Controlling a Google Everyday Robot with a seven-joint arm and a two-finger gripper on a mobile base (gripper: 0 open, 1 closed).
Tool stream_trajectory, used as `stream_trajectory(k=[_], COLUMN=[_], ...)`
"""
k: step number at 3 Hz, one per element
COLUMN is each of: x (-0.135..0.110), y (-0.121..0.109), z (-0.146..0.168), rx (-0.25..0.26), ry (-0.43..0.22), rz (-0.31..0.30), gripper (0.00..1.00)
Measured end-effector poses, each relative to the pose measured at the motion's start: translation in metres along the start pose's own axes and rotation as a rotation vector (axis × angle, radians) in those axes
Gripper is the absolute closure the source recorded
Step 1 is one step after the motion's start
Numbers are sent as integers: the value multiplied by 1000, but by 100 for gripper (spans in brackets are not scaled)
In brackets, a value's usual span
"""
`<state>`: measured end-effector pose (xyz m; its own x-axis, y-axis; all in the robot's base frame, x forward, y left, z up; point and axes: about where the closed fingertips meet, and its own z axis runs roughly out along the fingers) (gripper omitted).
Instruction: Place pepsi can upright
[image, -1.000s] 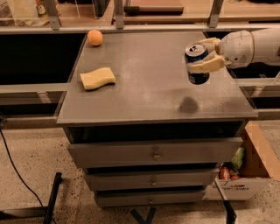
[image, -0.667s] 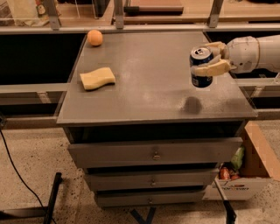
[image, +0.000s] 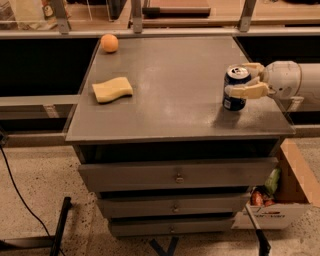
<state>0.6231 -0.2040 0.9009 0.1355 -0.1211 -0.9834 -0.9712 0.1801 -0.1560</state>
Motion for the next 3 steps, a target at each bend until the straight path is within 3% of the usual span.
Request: stream_trajectory(k=[1, 3], x=[11, 12], y=[-1, -2], z=[-4, -6], rx=[3, 5], ry=[-40, -55], rz=[24, 32], gripper=[81, 35])
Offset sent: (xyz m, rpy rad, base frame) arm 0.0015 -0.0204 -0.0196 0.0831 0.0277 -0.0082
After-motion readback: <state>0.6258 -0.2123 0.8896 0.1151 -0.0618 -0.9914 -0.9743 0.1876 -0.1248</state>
